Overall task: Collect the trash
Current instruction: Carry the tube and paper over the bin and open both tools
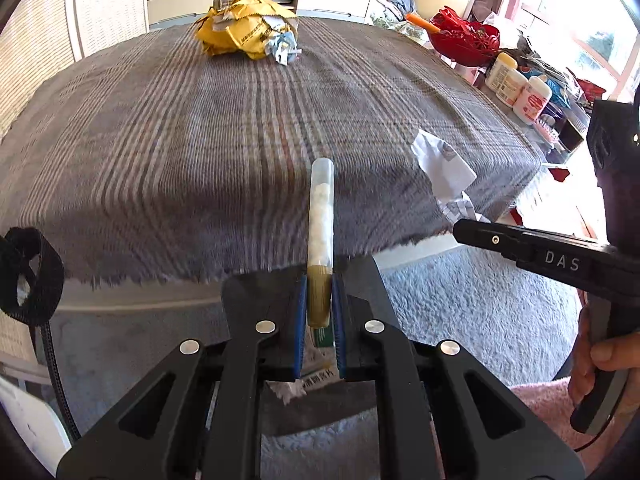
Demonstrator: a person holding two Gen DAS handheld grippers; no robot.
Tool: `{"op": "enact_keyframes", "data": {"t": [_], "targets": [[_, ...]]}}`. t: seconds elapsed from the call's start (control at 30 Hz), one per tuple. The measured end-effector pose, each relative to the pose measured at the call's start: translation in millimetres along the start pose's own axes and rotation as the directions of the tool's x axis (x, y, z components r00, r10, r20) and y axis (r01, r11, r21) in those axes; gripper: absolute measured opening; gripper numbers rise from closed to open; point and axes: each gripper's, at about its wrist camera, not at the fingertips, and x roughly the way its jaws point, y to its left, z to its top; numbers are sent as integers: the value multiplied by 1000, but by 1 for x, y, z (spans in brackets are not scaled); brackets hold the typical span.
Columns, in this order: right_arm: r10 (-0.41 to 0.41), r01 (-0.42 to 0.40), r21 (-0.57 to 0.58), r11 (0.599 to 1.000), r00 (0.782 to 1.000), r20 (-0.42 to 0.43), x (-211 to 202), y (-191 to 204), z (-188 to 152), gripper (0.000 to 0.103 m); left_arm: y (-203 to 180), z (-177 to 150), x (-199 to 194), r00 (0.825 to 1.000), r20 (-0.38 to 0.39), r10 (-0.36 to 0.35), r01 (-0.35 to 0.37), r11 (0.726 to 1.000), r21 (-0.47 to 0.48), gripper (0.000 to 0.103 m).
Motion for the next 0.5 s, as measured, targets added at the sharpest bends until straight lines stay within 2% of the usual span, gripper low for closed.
{"op": "enact_keyframes", "data": {"t": [0.23,0.5], "targets": [[1,1,49,999,999,-44,9,-10,-42,12,1,-39,0,999,-40,10,-11,1000,-23,11],[-20,23,44,999,998,-60,19,-8,-64,12,-1,-76,19,994,-110,28,-31,999,-23,11]]}}
